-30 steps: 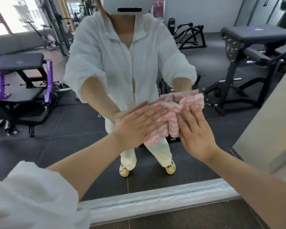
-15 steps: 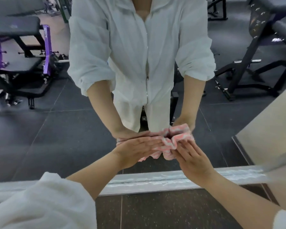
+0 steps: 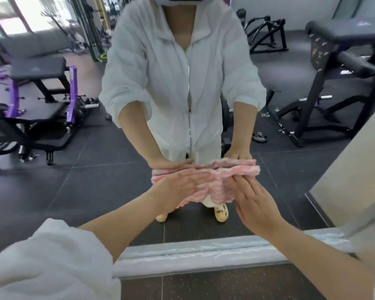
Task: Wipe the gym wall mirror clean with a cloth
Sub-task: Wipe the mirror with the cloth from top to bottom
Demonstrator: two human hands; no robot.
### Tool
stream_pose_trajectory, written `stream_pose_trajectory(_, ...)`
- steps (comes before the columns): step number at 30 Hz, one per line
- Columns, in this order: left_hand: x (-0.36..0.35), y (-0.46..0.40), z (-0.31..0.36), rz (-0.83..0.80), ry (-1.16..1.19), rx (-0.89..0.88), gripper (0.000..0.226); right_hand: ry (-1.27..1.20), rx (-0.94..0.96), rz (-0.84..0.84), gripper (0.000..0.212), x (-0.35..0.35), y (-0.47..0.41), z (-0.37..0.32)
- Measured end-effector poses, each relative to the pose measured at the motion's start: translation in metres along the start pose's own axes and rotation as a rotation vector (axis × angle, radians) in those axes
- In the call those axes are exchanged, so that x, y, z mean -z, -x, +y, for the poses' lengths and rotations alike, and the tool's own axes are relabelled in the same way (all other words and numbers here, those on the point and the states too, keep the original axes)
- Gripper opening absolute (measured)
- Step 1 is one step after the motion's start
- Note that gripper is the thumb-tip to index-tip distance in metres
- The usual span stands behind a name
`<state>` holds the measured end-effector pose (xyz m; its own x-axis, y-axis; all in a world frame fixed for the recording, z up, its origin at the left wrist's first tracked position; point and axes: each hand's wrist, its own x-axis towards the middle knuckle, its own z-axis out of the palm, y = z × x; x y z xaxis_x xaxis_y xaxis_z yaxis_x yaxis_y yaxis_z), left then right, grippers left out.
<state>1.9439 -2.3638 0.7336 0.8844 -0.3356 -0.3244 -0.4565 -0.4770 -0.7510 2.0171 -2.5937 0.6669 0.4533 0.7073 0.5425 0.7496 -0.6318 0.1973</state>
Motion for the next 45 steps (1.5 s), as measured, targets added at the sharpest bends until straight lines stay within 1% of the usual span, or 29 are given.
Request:
stream_pose_trajectory(1,0.015,0.003,-0.014,0.007,0.112,0.031,0.067,-0.015,-0.031,0.022,0.056,0.01,-0.008,0.004)
stream_pose_trajectory(2,0.029,0.005,-0.029,0.076,0.182,0.072,0.069,-0.015,-0.051,0.044,0.056,0.021,-0.018,0.01)
stream_pose_trajectory(3,0.038,0.005,-0.042,0.223,0.213,0.129,0.078,-0.012,-0.067,0.075,0.057,0.033,-0.027,0.015)
stream_pose_trajectory(4,0.044,0.003,-0.053,0.458,0.181,0.154,0.088,-0.002,-0.081,0.124,0.058,0.047,-0.036,0.021)
stream_pose_trajectory(5,0.049,0.0,-0.06,0.659,0.154,0.182,0.092,0.004,-0.097,0.181,0.057,0.059,-0.046,0.027)
stream_pose_trajectory(6,0.059,-0.002,-0.07,0.772,0.094,0.232,0.087,0.017,-0.117,0.252,0.056,0.072,-0.056,0.034)
stream_pose_trajectory(7,0.069,-0.004,-0.081,0.838,0.034,0.271,0.079,0.03,-0.128,0.311,0.055,0.083,-0.066,0.042)
stream_pose_trajectory(9,0.09,-0.01,-0.104,0.924,-0.002,0.261,0.067,0.053,-0.122,0.387,0.053,0.108,-0.085,0.06)
stream_pose_trajectory(11,0.113,-0.014,-0.124,1.001,-0.007,0.261,0.057,0.096,-0.098,0.416,0.053,0.127,-0.101,0.079)
stream_pose_trajectory(13,0.131,-0.019,-0.135,1.06,-0.011,0.308,0.049,0.139,-0.07,0.432,0.053,0.14,-0.109,0.094)
stream_pose_trajectory(15,0.138,-0.026,-0.135,1.102,-0.005,0.364,0.048,0.152,-0.038,0.439,0.054,0.146,-0.112,0.102)
stream_pose_trajectory(17,0.135,-0.036,-0.125,1.104,-0.002,0.355,0.049,0.165,-0.009,0.465,0.055,0.141,-0.106,0.103)
stream_pose_trajectory(20,0.118,-0.053,-0.1,1.056,0.015,0.261,0.053,0.14,0.043,0.521,0.053,0.12,-0.082,0.1)
stream_pose_trajectory(23,0.098,-0.066,-0.072,0.97,-0.007,0.216,0.068,0.135,0.063,0.478,0.045,0.089,-0.05,0.097)
stream_pose_trajectory(25,0.084,-0.077,-0.051,0.902,-0.058,0.194,0.078,0.148,0.055,0.406,0.047,0.067,-0.027,0.096)
stream_pose_trajectory(27,0.07,-0.086,-0.029,0.849,-0.089,0.161,0.082,0.183,0.047,0.317,0.052,0.049,-0.008,0.093)
stream_pose_trajectory(29,0.055,-0.097,-0.006,0.833,-0.079,0.12,0.079,0.214,0.063,0.235,0.051,0.028,0.01,0.092)
stream_pose_trajectory(31,0.04,-0.107,0.015,0.776,-0.098,0.08,0.074,0.26,0.085,0.081,0.05,0.001,0.034,0.092)
stream_pose_trajectory(33,0.027,-0.115,0.034,0.648,-0.161,0.058,0.069,0.254,0.084,-0.092,0.054,-0.02,0.055,0.089)
stream_pose_trajectory(34,0.024,-0.117,0.044,0.558,-0.174,0.043,0.068,0.229,0.062,-0.126,0.058,-0.028,0.065,0.087)
stream_pose_trajectory(36,0.015,-0.117,0.066,0.375,-0.218,-0.04,0.071,0.189,0.037,-0.084,0.06,-0.038,0.08,0.079)
stream_pose_trajectory(37,0.009,-0.116,0.076,0.315,-0.226,-0.071,0.076,0.162,0.042,-0.06,0.059,-0.04,0.085,0.075)
stream_pose_trajectory(39,0.009,-0.111,0.083,0.232,-0.195,-0.04,0.082,0.121,0.061,-0.042,0.058,-0.04,0.091,0.07)
stream_pose_trajectory(41,0.021,-0.11,0.079,0.207,-0.2,-0.058,0.076,0.128,0.075,-0.048,0.06,-0.038,0.093,0.075)
stream_pose_trajectory(42,0.029,-0.11,0.073,0.168,-0.163,-0.092,0.075,0.134,0.078,-0.054,0.061,-0.035,0.092,0.079)
stream_pose_trajectory(43,0.045,-0.108,0.063,0.082,-0.096,-0.12,0.073,0.127,0.066,-0.061,0.061,-0.031,0.09,0.083)
stream_pose_trajectory(44,0.058,-0.109,0.052,0.038,-0.023,-0.117,0.071,0.11,0.039,-0.058,0.058,-0.025,0.086,0.089)
stream_pose_trajectory(45,0.073,-0.11,0.041,0.064,0.049,-0.081,0.067,0.08,-0.006,-0.046,0.055,-0.016,0.08,0.095)
